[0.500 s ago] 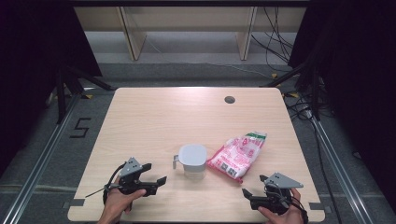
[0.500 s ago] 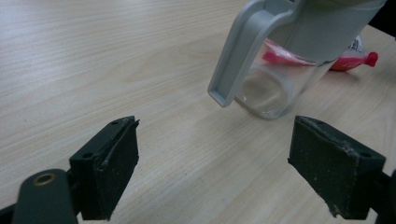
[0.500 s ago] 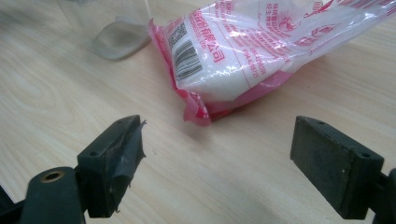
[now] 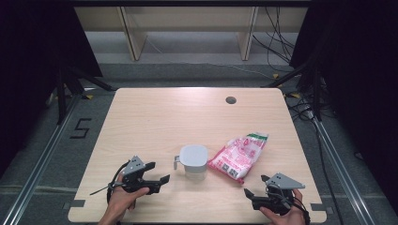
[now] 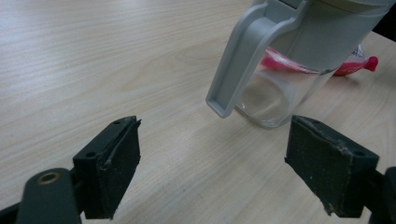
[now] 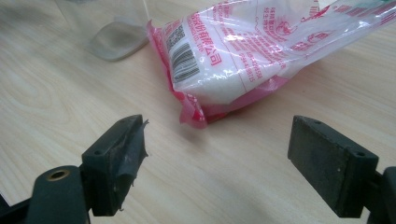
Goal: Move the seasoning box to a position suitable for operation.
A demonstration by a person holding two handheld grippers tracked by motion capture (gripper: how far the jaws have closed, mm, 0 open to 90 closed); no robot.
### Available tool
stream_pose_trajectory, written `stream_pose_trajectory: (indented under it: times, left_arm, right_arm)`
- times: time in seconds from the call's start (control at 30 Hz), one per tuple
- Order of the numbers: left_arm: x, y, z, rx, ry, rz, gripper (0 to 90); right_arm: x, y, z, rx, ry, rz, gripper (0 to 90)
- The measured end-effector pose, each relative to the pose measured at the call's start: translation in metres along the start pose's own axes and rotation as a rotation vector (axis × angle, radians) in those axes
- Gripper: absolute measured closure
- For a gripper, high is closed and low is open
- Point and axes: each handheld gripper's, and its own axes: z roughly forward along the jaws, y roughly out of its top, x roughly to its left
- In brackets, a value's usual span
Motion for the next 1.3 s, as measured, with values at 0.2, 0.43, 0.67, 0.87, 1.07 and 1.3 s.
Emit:
stream_pose_trajectory:
  times: [0.2, 0.43, 0.67, 0.87, 1.07, 1.3]
  left_arm:
    - [-0.003, 0.011, 0.004, 0.001, -0.002, 0.057, 21.0]
    - [-0.002, 0.022, 0.012, -0.044, -0.06, 0.125, 30.3]
    - [0.002, 0.024, 0.029, -0.047, -0.112, 0.172, 39.6]
    - [0.004, 0.028, 0.038, -0.051, -0.152, 0.23, 51.1]
    - [0.001, 0.028, 0.037, -0.063, -0.143, 0.316, 67.9]
    - [-0.005, 0.02, 0.023, -0.05, -0.179, 0.337, 67.9]
  right_arm:
    - [0.001, 0.0, -0.001, -0.01, -0.026, 0.004, 19.9]
    - [0.004, 0.0, -0.001, -0.006, -0.022, 0.036, 19.9]
    - [0.003, 0.0, 0.0, -0.017, -0.02, 0.02, 20.1]
    - [0.001, 0.001, 0.001, -0.003, -0.014, -0.007, 20.4]
    - [0.002, 0.001, 0.002, -0.003, 0.002, -0.017, 20.7]
    - [0.001, 0.0, 0.001, 0.007, 0.008, -0.022, 20.9]
